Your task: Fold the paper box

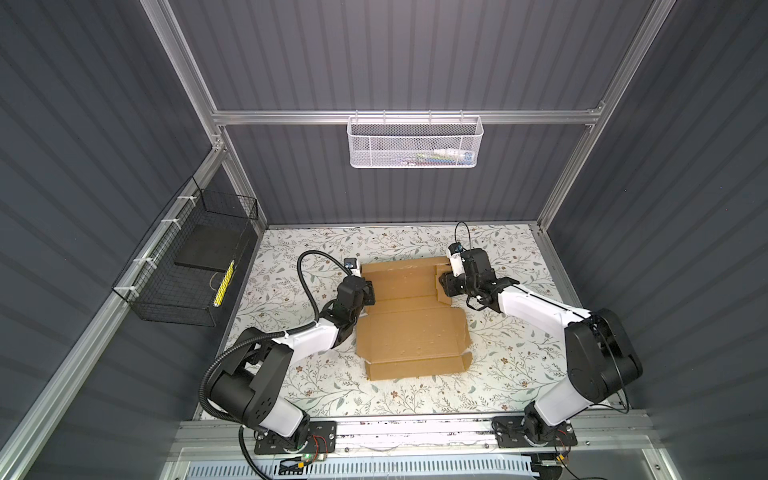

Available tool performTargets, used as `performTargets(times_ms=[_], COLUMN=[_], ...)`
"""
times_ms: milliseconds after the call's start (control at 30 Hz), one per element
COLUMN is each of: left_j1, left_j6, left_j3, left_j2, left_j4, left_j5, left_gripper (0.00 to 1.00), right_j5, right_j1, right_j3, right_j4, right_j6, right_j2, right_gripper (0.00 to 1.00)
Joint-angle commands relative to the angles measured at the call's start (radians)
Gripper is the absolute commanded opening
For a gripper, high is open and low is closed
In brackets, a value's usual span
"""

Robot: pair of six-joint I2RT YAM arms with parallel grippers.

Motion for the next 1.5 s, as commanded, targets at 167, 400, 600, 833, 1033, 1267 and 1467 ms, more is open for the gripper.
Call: performTargets(times_ms=[167,400,600,833,1033,1267,1467], left_j1=[-0.004,-0.007,-0.007,-0.008,-0.008,-0.008,-0.008], left_j6=[-0.022,-0.025,-0.025,-0.025,-0.025,-0.025,-0.026], left_j3=[-0.006,-0.005,-0.005,-0.003,-0.002,-0.003,-0.003], left_j2=[0.05,0.051,0.05,0.052,0.05,0.05,0.05], left_j4=[-0.09,-0.089,-0.091,-0.091,-0.092,-0.092,-0.094], left_j5=[0.082,0.085,0.085,0.087,0.087,0.087,0.087], left_gripper=[0.0,0.0,0.0,0.0,0.0,0.0,0.0], right_j5=[0.148,0.279,0.336,0.397,0.424,0.429,0.43], right_j1=[0.052,0.085,0.093,0.106,0.116,0.118,0.119], right_j3=[0.062,0.081,0.095,0.122,0.13,0.128,0.126], right_j4=[0.011,-0.009,-0.028,-0.059,-0.073,-0.08,-0.088], right_j6=[0.07,0.138,0.197,0.23,0.236,0.241,0.243], right_j2=[0.06,0.098,0.127,0.16,0.173,0.174,0.174], right_gripper=[0.46,0.45,0.45,0.45,0.4,0.33,0.29])
